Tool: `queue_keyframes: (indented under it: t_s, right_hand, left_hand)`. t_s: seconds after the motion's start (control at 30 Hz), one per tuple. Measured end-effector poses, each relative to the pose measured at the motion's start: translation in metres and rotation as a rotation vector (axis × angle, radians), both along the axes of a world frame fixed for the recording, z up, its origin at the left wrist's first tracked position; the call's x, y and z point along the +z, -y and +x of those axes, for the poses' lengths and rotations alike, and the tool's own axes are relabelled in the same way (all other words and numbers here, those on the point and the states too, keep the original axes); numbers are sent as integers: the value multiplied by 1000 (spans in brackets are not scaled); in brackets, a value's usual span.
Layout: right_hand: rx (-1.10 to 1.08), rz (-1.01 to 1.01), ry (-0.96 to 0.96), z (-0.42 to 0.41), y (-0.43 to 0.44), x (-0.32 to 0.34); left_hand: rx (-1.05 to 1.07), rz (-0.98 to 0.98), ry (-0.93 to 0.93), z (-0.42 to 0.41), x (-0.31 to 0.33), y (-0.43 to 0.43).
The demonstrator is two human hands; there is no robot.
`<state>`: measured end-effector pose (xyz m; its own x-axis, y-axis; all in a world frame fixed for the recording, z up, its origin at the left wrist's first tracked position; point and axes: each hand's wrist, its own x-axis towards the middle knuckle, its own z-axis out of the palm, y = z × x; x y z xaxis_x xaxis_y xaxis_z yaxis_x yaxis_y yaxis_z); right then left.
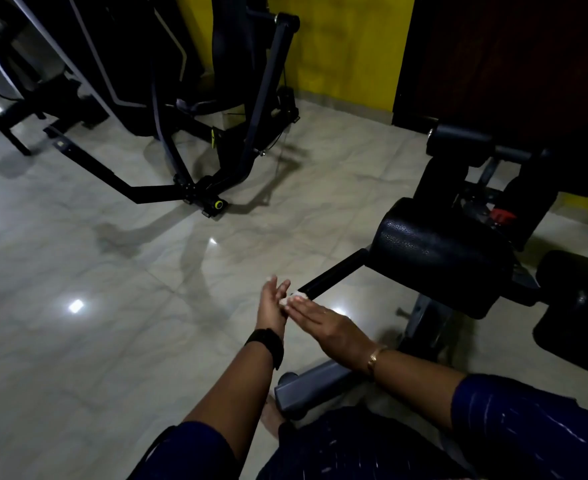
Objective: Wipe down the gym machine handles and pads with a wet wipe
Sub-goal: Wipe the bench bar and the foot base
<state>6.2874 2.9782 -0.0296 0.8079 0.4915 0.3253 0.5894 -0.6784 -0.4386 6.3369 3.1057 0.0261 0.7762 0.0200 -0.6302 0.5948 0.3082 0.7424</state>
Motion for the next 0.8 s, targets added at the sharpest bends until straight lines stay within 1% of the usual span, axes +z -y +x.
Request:
queue_keyframes:
  t_s: [0.07,0.13,0.17,0.2,0.23,0.27,0.3,0.37,0.4,0.43,0.57,0.67,0.8]
  right_hand:
    - [-223,220,-213,-15,-4,-6]
    - [-474,440,-485,-26,-17,-5]
    - [-648,576,-673,-25,-22,-2]
    - [-853,763,-892,-19,-28,-2]
    - [-993,1005,-1119,-12,-34,1]
    - [-1024,1257,-1290,-5,-42,2]
    - [-980,1453,-1367,1,-47,4]
    - [-833,1688,-1413,11,-50,17]
    - [-766,1763,-1423,16,-49,27]
    - [-745,1806,-1436,20,-46,35]
    - [-960,1766,-1404,40,-25,36]
    - [-1047,1856,-1338,53,-2,35]
    - [-1129,1991,-1144,64,26,34]
  left_hand:
    - [-266,321,140,-4,-1,5]
    - [-592,774,334,-5,-10,5]
    - [-706,969,410,-4,-14,4]
    - [-775,1088,455,-4,-16,5]
    - [-812,1152,478,-4,-18,6]
    - [-839,1187,483,-5,-16,8]
    - [-864,1219,481,-5,-15,10]
    - [-921,1273,469,-6,-14,14]
    - [-939,1288,463,-7,-14,14]
    - [-946,1296,457,-7,-14,12]
    - [-1009,1351,467,-10,-15,5]
    - [-1036,1406,525,-12,-16,0]
    - [-1032,1419,553,-14,-18,-1]
